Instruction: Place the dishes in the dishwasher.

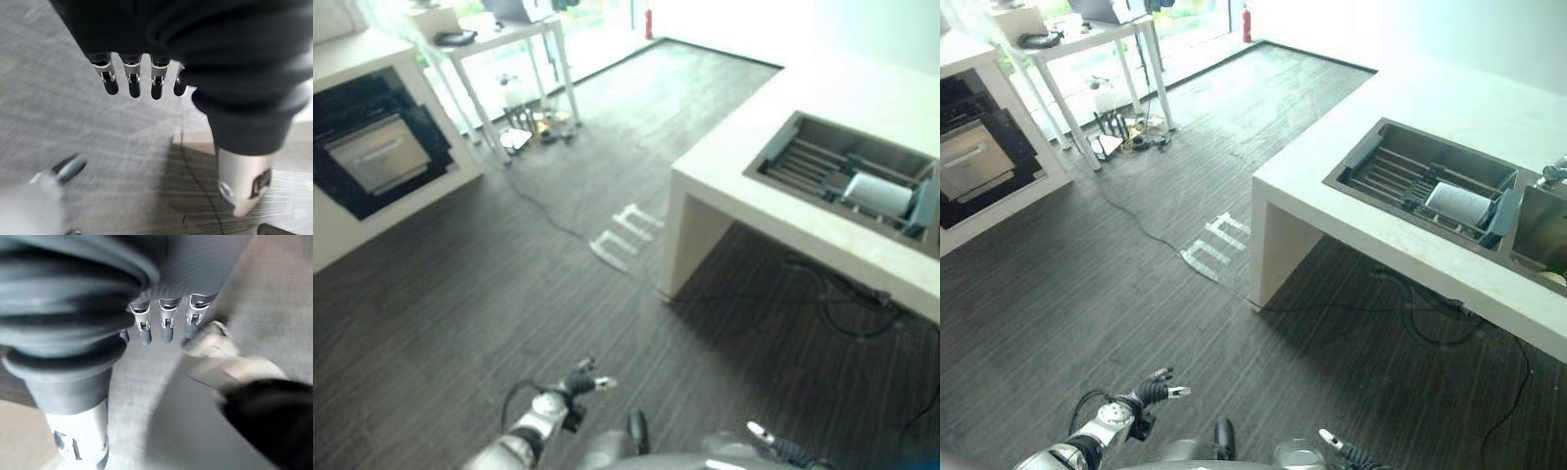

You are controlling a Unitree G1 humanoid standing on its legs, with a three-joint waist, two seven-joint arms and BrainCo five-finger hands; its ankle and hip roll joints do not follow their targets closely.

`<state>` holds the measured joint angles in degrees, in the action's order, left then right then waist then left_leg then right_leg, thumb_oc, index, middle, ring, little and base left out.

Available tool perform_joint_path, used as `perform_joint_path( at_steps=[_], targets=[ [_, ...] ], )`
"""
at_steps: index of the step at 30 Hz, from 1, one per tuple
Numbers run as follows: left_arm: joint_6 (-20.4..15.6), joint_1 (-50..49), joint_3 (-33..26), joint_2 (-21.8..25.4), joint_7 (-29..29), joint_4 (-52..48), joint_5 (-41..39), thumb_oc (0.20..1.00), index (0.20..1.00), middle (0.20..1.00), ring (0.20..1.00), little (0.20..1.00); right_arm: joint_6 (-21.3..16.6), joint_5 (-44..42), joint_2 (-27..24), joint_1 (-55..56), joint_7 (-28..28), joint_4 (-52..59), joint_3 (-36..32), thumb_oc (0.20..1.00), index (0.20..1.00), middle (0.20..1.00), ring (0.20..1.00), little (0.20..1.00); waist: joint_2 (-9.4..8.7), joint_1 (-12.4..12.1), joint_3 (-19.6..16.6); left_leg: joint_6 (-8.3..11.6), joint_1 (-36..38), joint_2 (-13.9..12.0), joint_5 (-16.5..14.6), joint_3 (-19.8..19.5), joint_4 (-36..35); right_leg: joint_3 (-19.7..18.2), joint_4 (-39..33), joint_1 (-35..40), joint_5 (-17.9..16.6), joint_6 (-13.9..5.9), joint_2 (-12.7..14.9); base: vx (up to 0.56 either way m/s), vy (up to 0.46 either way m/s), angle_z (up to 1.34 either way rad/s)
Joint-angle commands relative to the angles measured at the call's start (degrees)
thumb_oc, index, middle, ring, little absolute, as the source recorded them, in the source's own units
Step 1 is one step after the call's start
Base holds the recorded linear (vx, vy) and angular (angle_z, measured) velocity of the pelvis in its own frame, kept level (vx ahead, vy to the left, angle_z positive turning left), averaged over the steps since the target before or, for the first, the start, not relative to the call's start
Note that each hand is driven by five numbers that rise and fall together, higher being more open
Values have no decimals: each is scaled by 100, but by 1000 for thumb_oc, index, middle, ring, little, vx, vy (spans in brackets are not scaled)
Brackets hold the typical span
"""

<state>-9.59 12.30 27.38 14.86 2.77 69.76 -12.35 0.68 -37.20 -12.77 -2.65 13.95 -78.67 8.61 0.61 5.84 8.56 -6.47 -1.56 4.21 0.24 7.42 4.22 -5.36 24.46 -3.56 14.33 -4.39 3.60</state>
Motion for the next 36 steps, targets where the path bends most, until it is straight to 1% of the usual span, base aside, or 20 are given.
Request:
perform_joint_path(
  at_steps=[1,3,7,8,10,12,14,15,17,18,20,22,23,24,26,28,30,32,34,36],
  targets=[
    [-38,-46,-109,-132,71,-47,12,1000,1000,1000,1000,1000,-83,2,-303,-98,-89,81,72,1000,1000,1000,1000,1000,152,-111,-115,239,-687,-260,-781,-746,1297,105,-727,248,-773,-72,-50,79,84,-52],
    [70,-54,-138,-154,162,-5,-31,1000,1000,1000,1000,1000,-63,-81,-279,-120,-213,59,23,1000,1000,1000,1000,1000,141,-77,-137,220,-622,-326,-864,-565,1297,248,-727,72,-987,-166,74,69,36,-87],
    [106,-159,-221,-105,-35,-50,-141,1000,1000,1000,1000,1000,4,67,-275,-152,-176,49,-36,1000,1000,1000,1000,1000,11,-247,-93,262,-600,-530,-934,-47,1297,872,-727,-102,-972,-221,258,-6,-178,-120],
    [123,-203,-305,-43,-79,-62,-172,1000,1000,1000,1000,1000,-47,99,-249,-138,-141,31,-13,1000,1000,1000,1000,1000,-84,-333,-45,305,-569,-579,-948,110,1297,1032,-727,-281,-1088,-328,501,-14,-405,-127],
    [122,-249,-380,-1,-98,-64,-192,1000,1000,1000,1000,1000,-48,14,-230,-129,-167,68,-18,1000,1000,1000,1000,1000,-155,-385,6,383,-510,-647,-960,175,1297,1071,-727,-481,-1287,-436,758,19,-445,-88],
    [80,-353,-485,52,-249,-65,48,1000,1000,1000,1000,1000,-71,95,-205,-132,-160,111,-111,1000,1000,1000,1000,1000,-200,-400,88,502,-364,-842,-1043,260,1297,1117,-727,-747,-1579,-573,1085,112,-544,-68],
    [164,-508,-590,94,-383,-30,-90,1000,1000,1000,1000,1000,-57,395,-227,-99,-158,128,-109,1000,1000,1000,1000,1000,-200,-392,80,655,-247,-1165,-1006,359,1297,1347,-727,-648,-1353,-594,1033,250,-650,-35],
    [227,-552,-632,81,-389,-16,-217,1000,1000,1000,1000,1000,-63,475,-235,-78,-177,84,-71,1000,1000,1000,1000,1000,-196,-374,54,712,-210,-1293,-955,341,1297,1419,-727,-578,-1263,-524,947,312,-631,-14],
    [249,-603,-714,29,-344,28,-433,1000,1000,1000,1000,1000,-69,508,-269,-60,-199,24,-40,1000,1000,1000,1000,1000,-173,-279,17,811,-137,-1554,-868,303,1297,1454,-727,-465,-1014,-298,716,289,-538,-20],
    [309,-649,-799,-51,-288,62,-544,1000,1000,1000,1000,1000,-40,533,-322,-60,-208,21,-22,1000,1000,1000,1000,1000,-215,-232,61,871,-14,-1674,-687,380,1297,1469,-727,-360,-931,-138,592,235,-492,-37],
    [308,-719,-937,-124,-179,70,-964,1000,1000,1000,1000,1000,-50,570,-399,-38,-141,64,-34,1000,1000,1000,1000,1000,-315,-281,165,921,-48,-1570,-77,356,1439,1391,-727,-224,-821,85,516,257,-441,-25],
    [401,-807,-1151,-198,-89,48,-1265,1000,1000,1000,1000,1000,-58,687,-461,-30,-133,103,-58,1000,1000,1000,1000,1000,-275,-401,226,837,-257,-1108,-139,18,1493,1284,-727,-174,-796,125,437,260,-100,-36],
    [428,-871,-1258,-237,-42,87,-1441,1000,1000,1000,1000,1000,-40,631,-512,-81,-121,61,-65,1000,1000,1000,1000,1000,-159,-450,216,827,-438,-973,-251,-142,1297,1251,-727,-195,-769,119,316,236,160,-72],
    [470,-880,-1315,-265,-1,138,-1544,1000,1000,1000,1000,1000,-29,602,-547,-120,-127,37,-87,1000,1000,1000,1000,1000,-29,-456,224,884,-741,-1007,-327,-285,1297,1247,-727,-167,-715,127,189,243,253,-98],
    [594,-870,-1478,-357,-26,342,-1741,1000,1000,1000,1000,1000,-52,489,-522,-154,-119,-4,-59,1000,1000,1000,1000,1000,163,-557,269,1119,-1545,-1171,7,-634,1297,1133,-727,45,-467,159,-37,340,378,-41],
    [675,-851,-1660,-391,-11,487,-1835,1000,1000,1000,1000,1000,-111,528,-447,-98,-174,-26,-30,1000,1000,1000,1000,1000,141,-596,263,1102,-1670,-1212,26,-688,1297,1064,-727,168,-361,104,49,324,471,-31],
    [755,-844,-1718,-378,9,600,-1726,1000,1000,1000,1000,1000,-137,393,-404,-15,-266,-43,-89,1000,1000,1000,1000,1000,96,-584,200,1017,-1532,-1185,-128,-568,1297,1097,-727,247,-344,14,216,250,445,-76],
    [715,-829,-1697,-352,-14,700,-1709,1000,1000,1000,1000,1000,-176,343,-361,102,-178,-50,-194,1000,1000,1000,1000,1000,33,-569,133,898,-1364,-1045,-286,-504,1297,1110,-727,327,-398,-112,408,240,424,-61],
    [716,-741,-1695,-237,-34,724,-1724,1000,1000,1000,1000,1000,-229,479,-306,202,-163,-13,-243,1000,1000,1000,1000,1000,1,-527,65,655,-1114,-788,-547,-403,1297,1119,-727,302,-567,-234,635,227,514,-10],
    [695,-693,-1693,-198,-13,725,-1736,1000,1000,1000,1000,1000,-213,488,-297,189,-172,10,-256,1000,1000,1000,1000,1000,9,-532,44,557,-1043,-679,-633,-349,1297,1167,-727,248,-667,-278,716,104,332,1]
  ],
)
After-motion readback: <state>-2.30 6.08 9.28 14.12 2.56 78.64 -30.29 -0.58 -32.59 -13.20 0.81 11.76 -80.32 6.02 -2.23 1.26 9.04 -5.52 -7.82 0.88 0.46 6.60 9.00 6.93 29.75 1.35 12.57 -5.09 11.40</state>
